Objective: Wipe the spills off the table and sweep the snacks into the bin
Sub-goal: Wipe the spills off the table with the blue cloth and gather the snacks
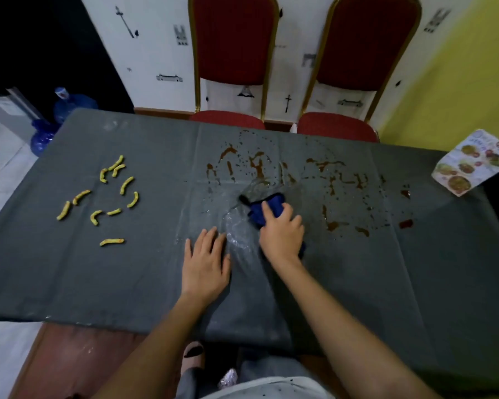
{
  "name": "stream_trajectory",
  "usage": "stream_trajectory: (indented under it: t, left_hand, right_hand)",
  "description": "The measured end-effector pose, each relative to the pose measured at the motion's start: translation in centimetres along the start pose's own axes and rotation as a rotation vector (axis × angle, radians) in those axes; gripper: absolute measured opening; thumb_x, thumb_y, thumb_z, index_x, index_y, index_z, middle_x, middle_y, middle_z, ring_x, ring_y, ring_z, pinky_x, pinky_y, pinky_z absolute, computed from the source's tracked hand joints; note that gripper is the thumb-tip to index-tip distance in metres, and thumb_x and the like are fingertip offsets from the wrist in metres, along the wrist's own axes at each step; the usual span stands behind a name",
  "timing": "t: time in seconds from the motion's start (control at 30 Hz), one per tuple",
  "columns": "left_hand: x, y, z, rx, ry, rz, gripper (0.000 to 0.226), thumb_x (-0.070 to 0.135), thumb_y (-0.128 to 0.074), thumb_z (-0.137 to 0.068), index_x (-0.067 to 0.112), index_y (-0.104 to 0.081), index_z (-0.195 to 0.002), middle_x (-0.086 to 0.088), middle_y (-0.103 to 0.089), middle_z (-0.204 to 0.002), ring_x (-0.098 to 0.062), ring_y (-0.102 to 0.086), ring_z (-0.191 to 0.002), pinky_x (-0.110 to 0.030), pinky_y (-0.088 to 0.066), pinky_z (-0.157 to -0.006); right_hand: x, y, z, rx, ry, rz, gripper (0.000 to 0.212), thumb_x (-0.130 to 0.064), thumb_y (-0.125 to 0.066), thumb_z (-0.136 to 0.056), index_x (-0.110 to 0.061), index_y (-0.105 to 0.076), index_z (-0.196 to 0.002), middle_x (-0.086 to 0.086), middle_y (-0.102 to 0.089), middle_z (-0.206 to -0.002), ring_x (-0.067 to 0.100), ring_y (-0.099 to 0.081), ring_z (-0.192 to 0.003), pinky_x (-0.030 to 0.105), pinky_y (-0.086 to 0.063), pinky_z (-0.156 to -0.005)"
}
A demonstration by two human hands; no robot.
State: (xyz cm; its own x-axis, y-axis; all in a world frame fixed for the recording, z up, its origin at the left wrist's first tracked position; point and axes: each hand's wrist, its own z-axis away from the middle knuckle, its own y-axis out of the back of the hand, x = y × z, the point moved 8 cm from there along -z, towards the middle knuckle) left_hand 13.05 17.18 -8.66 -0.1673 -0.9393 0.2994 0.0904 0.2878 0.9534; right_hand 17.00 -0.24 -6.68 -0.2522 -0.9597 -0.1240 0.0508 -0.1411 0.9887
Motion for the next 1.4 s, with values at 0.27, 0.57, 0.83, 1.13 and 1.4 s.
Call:
stream_trajectory:
  t: [0.27, 0.57, 0.83, 1.13, 1.4]
  left_hand:
    - [3.7, -2.0, 0.1, -0.042, -0.026, -0.037, 0.05, 0.037, -0.032, -0.089, 0.013, -0.059, -0.122, -0.008, -0.056, -0.132, -0.029, -0.048, -0.126, -0.058, -0.033, -0.102]
    - [3.7, -1.8, -0.5, -0.036, -0.076, -0.015, 0.048, 0.04, -0.028, -0.09, 0.019, -0.056, -0.122, -0.004, -0.047, -0.14, -0.03, -0.037, -0.134, -0.057, -0.034, -0.103]
    - [5.3, -2.4, -0.1, -0.06, -0.081, 0.005, 0.056, 0.039, -0.02, -0.091, 0.015, -0.049, -0.133, -0.004, -0.033, -0.151, -0.024, -0.021, -0.142, -0.055, -0.008, -0.112]
    - [7.6, -4.0, -0.5, -0.108, -0.109, -0.024, 0.056, 0.04, -0.024, -0.089, 0.017, -0.049, -0.133, -0.006, -0.037, -0.149, -0.029, -0.026, -0.14, -0.057, -0.02, -0.109]
    - [8.0, -4.0, -0.3, -0.11, -0.104, -0.051, 0.054, 0.041, -0.024, -0.089, 0.017, -0.049, -0.132, -0.006, -0.038, -0.148, -0.029, -0.027, -0.14, -0.059, -0.023, -0.108]
  right_hand:
    - [1.5, -0.3, 0.4, -0.011, 0.031, 0.012, 0.061, -0.032, -0.054, -0.092, -0.036, -0.026, -0.147, 0.014, -0.031, -0.146, 0.033, -0.045, -0.112, 0.042, -0.042, -0.091]
    - [13.0, 1.6, -3.9, 0.007, -0.351, -0.049, 0.057, -0.032, -0.05, -0.094, -0.033, -0.029, -0.147, 0.018, -0.025, -0.147, 0.041, -0.04, -0.117, 0.047, -0.037, -0.097]
    - [6.2, 0.4, 1.1, 0.0, -0.163, 0.026, 0.063, -0.035, -0.052, -0.092, -0.033, -0.024, -0.148, 0.018, -0.027, -0.145, 0.035, -0.044, -0.108, 0.043, -0.04, -0.091]
    - [9.3, 1.2, 0.8, 0.015, -0.126, -0.008, 0.06, -0.033, -0.052, -0.093, -0.035, -0.027, -0.147, 0.015, -0.029, -0.146, 0.034, -0.045, -0.113, 0.042, -0.041, -0.092]
    - [20.9, 2.6, -3.9, 0.008, -0.442, -0.035, 0.059, -0.033, -0.05, -0.094, -0.032, -0.027, -0.148, 0.019, -0.025, -0.146, 0.042, -0.038, -0.12, 0.047, -0.034, -0.101]
